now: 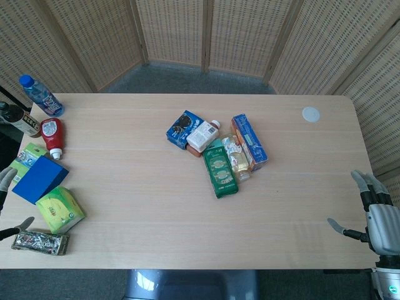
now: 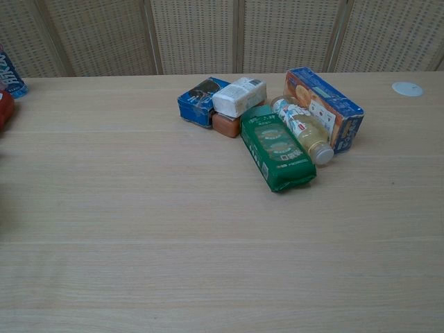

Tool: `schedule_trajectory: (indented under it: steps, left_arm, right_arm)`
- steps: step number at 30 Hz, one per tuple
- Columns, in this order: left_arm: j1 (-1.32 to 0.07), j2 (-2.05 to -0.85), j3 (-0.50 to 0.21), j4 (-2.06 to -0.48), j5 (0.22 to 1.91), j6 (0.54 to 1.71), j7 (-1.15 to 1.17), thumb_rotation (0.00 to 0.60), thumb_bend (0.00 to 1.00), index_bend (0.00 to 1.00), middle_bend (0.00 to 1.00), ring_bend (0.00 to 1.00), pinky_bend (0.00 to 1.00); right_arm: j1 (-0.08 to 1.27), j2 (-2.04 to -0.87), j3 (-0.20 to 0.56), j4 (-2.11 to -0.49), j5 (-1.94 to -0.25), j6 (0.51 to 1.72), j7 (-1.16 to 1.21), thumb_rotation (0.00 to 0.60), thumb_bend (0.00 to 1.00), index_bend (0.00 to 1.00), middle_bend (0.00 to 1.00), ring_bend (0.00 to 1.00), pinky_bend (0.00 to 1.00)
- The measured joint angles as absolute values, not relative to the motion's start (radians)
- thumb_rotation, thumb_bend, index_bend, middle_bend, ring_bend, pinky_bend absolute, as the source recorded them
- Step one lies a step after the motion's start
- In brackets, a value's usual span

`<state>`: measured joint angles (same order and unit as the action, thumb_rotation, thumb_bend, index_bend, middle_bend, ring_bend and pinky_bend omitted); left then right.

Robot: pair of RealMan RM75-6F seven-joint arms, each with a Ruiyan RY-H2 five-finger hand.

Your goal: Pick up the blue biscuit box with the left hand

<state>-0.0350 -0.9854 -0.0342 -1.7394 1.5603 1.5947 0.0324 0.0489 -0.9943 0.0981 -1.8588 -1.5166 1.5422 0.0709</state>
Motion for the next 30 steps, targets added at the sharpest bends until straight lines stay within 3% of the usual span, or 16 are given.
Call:
schedule_trajectory:
  steps: [8, 14, 20, 24, 30]
  left_arm:
    - [-0.05, -0.991, -0.032, -1.734, 1.551, 1.552, 0.037, 0.6, 0.0, 0.0, 0.0, 0.0, 0.0]
    - [-0.123, -0.96, -0.058, -1.781, 1.485, 1.412, 0.073, 0.6, 0.0, 0.0, 0.0, 0.0, 0.0]
    - [-0.307, -0.895, -0.131, -1.869, 1.329, 1.129, 0.149, 0.6, 0.0, 0.0, 0.0, 0.0, 0.0]
    - [-0.504, -0.881, -0.187, -1.89, 1.153, 0.917, 0.267, 0.6, 0.0, 0.0, 0.0, 0.0, 0.0]
    - [-0.784, -0.974, -0.225, -1.807, 0.903, 0.774, 0.486, 0.6, 0.0, 0.0, 0.0, 0.0, 0.0]
  right_arm:
    - [0.046, -0.995, 0.099, -1.858, -1.51, 1.546, 0.066, 0.524, 0.0, 0.0, 0.0, 0.0, 0.0]
    - [0.058, -1.006, 0.11, -1.855, -1.482, 1.526, 0.054, 0.526, 0.0, 0.0, 0.0, 0.0, 0.0]
    - [0.073, -1.018, 0.119, -1.839, -1.442, 1.493, 0.046, 0.525, 0.0, 0.0, 0.0, 0.0, 0.0]
    - [0.08, -1.02, 0.125, -1.828, -1.419, 1.475, 0.058, 0.526, 0.0, 0.0, 0.0, 0.0, 0.0]
    - [0.085, -1.013, 0.131, -1.821, -1.404, 1.461, 0.089, 0.525, 0.0, 0.0, 0.0, 0.0, 0.0]
